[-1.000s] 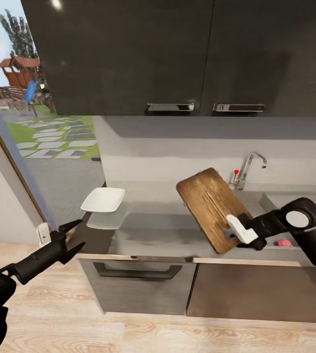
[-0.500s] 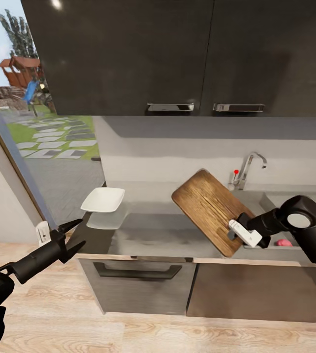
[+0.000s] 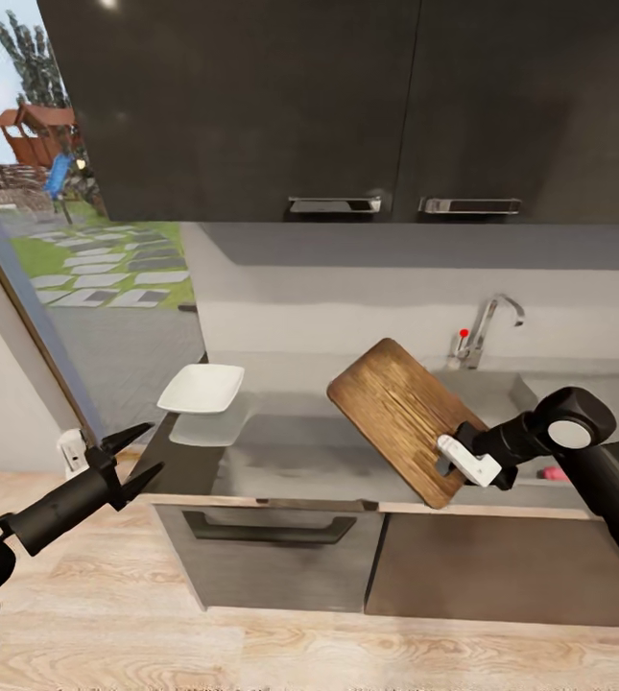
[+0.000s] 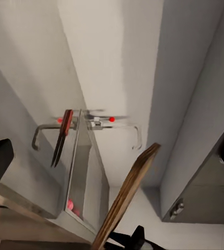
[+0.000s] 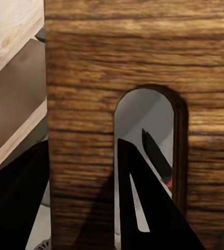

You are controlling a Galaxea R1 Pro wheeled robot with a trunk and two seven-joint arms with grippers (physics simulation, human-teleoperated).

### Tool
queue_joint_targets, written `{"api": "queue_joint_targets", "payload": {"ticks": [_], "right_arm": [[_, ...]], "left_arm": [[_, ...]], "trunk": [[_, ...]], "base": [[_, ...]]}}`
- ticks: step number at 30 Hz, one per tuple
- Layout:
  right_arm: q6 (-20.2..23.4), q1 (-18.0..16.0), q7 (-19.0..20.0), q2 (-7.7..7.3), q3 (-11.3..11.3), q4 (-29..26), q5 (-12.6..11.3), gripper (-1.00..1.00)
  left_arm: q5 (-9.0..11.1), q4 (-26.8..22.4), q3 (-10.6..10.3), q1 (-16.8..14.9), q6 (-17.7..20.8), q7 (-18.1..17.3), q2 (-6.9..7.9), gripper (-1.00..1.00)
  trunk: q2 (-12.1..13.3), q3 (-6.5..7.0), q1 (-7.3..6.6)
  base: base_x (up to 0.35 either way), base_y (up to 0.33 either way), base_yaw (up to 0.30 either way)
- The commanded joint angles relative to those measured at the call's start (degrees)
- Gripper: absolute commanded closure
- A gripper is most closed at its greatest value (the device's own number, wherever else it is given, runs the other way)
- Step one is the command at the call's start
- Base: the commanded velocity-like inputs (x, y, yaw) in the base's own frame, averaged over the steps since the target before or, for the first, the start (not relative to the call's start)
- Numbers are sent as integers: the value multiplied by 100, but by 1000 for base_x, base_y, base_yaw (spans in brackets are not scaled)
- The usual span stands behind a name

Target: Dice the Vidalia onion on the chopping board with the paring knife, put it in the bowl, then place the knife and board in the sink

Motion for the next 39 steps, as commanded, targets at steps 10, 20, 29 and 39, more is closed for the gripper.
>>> {"api": "queue_joint_targets", "payload": {"ticks": [10, 20, 29, 39], "right_arm": [[-934, 70, 37, -8, 554, -152, 530, 100], [-895, 77, 59, 0, 584, -283, 662, 100], [-819, 77, 59, 4, 566, -285, 650, 100], [-834, 85, 68, 1, 645, -369, 612, 100]], "left_arm": [[61, -4, 20, 9, 31, 18, 191, -100], [61, -4, 125, 110, 30, -121, 242, -100], [61, -4, 193, 174, 34, -304, 251, -100], [61, -4, 196, 184, 38, -314, 251, -100]], "trunk": [[-13, -104, 3], [-13, -123, 3], [-13, -130, 3], [-13, -211, 3]], "base": [[0, 0, 0], [38, 3, 0], [290, 65, 0], [147, 32, 0]]}}
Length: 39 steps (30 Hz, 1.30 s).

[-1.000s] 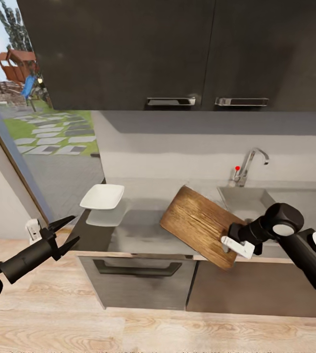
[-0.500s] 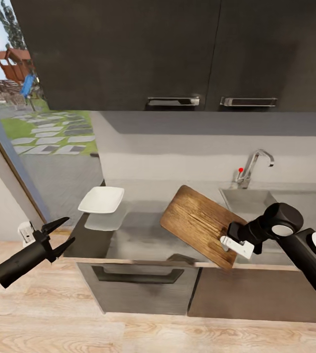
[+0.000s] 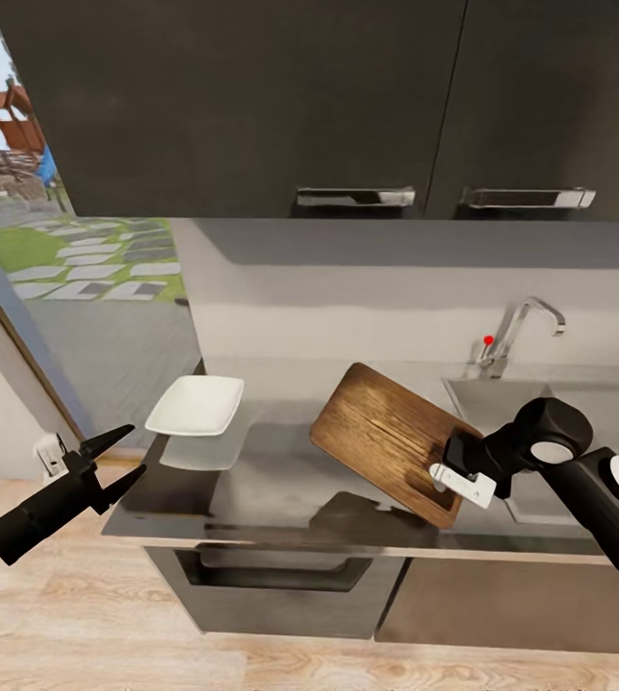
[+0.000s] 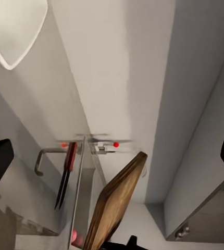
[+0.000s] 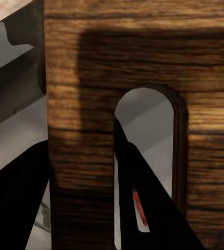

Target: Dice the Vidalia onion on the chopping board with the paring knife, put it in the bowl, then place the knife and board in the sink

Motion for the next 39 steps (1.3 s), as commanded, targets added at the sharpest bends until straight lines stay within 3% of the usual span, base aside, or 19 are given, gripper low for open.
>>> {"api": "queue_joint_targets", "payload": {"ticks": [1, 26, 32, 39], "right_arm": [[-38, -8, -4, -5, 13, -16, 14, 100], [54, -8, -18, 18, 5, -35, 41, 100], [61, -8, -14, 164, -55, -35, 29, 100], [48, -8, -13, 179, -68, -35, 17, 100]], "left_arm": [[61, -4, 7, -5, 19, 59, 0, -100], [61, -4, 7, -4, 19, 54, 0, -100], [61, -4, 7, -4, 19, 54, 0, -100], [61, -4, 6, -4, 19, 54, 0, -100]], "trunk": [[-13, -21, 3], [-13, -98, 3], [-13, -98, 3], [-13, -75, 3]], "base": [[9, 2, 0], [1, 0, -66], [0, 0, 2], [0, 0, 173]]}}
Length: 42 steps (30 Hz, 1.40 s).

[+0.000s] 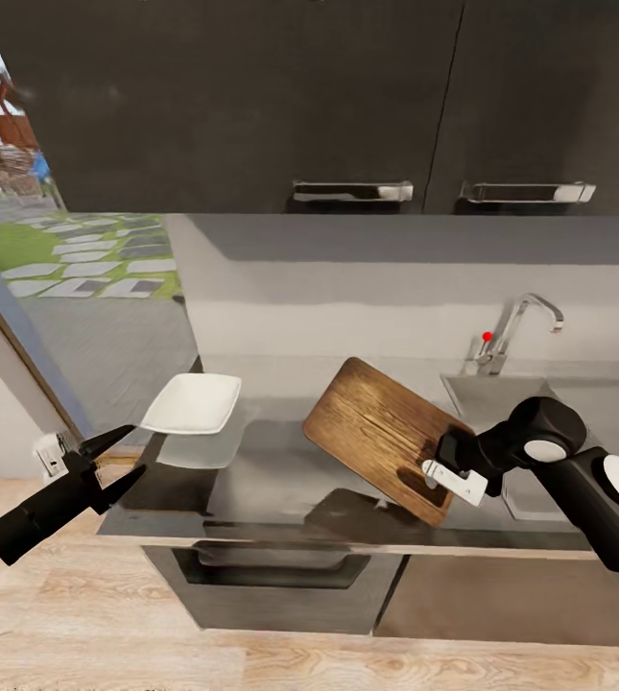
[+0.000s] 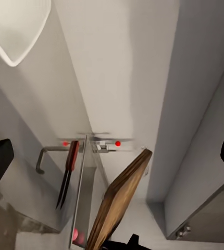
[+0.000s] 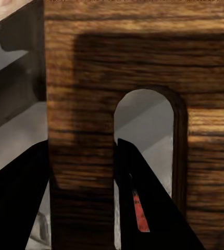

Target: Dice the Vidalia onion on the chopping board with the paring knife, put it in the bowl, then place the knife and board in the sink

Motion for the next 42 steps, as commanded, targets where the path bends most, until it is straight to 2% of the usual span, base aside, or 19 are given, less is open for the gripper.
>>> {"api": "queue_joint_targets", "payload": {"ticks": [1, 7, 14, 17, 22, 30, 37, 42], "right_arm": [[-42, -6, -3, -10, 10, -7, 12, 100], [-262, 122, -35, -65, 28, -5, 45, 100], [-1480, 388, -15, -129, -4, 121, 108, 100], [-1795, 409, -7, -135, -11, 270, 243, 100], [-1877, 415, -10, -126, -9, 287, 485, 100], [-1866, 416, -9, -56, -8, 267, 527, 100], [-1855, 416, -7, -57, -8, 207, 532, 100], [-1847, 416, -11, -48, -6, 191, 528, 100]], "left_arm": [[60, -2, 5, -7, 19, 59, -1, -100], [60, -2, 5, -7, 25, 55, -1, -100], [60, -2, 6, -7, 136, 51, -1, -100], [58, -2, 6, -7, 160, 51, -7, -100], [59, -2, 6, -7, 168, 50, -5, -100], [60, -2, 10, -7, 169, 50, -1, -100], [58, -2, 8, -7, 169, 50, -3, -100], [59, -2, 6, -7, 169, 50, -4, -100]], "trunk": [[-12, -7, 4], [-12, 14, 4], [-12, 19, 4], [-12, 19, 4], [-12, 19, 4], [-12, 19, 4], [-12, 19, 4], [-12, 33, 4]], "base": [[0, 0, 241], [0, 0, 261], [0, 0, 277], [0, 0, 217], [0, 0, 58], [146, 0, 5], [314, 41, 0], [82, 22, 115]]}}
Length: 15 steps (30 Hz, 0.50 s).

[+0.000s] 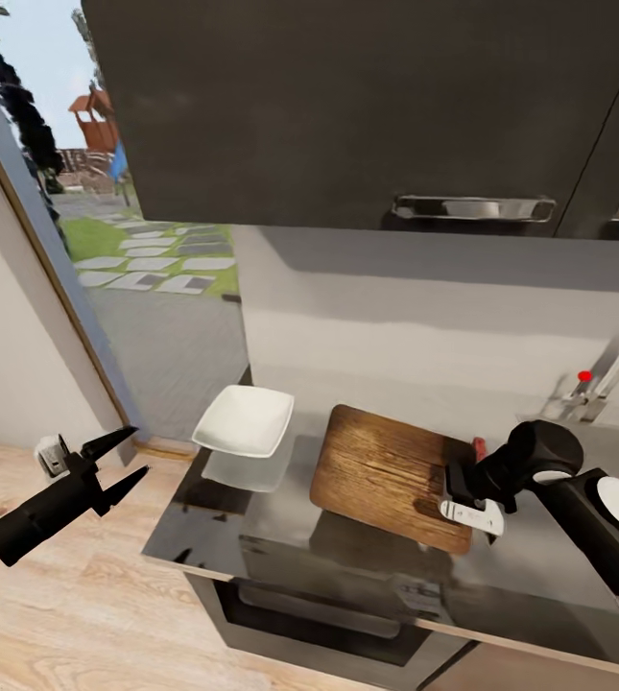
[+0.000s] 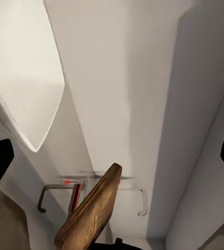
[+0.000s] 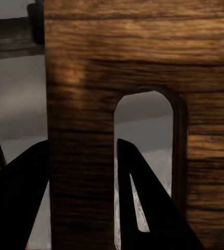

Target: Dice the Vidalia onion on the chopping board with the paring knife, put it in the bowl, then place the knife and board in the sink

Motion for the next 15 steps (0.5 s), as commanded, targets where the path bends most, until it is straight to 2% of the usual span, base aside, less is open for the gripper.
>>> {"api": "queue_joint_targets", "payload": {"ticks": [1, 6, 15], "right_arm": [[-33, -6, -5, -6, 11, -8, 12, 100], [-32, -6, -5, -9, 8, -9, 11, 100], [-25, 3, -5, 24, 16, -6, 18, 100]], "left_arm": [[60, -2, 5, -7, 19, 60, -2, -100], [60, -2, 5, -7, 19, 60, -6, -100], [59, -2, 5, -7, 19, 60, -6, -100]], "trunk": [[-12, -7, 4], [-12, 16, 4], [-12, 20, 4]], "base": [[22, 6, 197], [7, 2, 174], [12, 0, 21]]}}
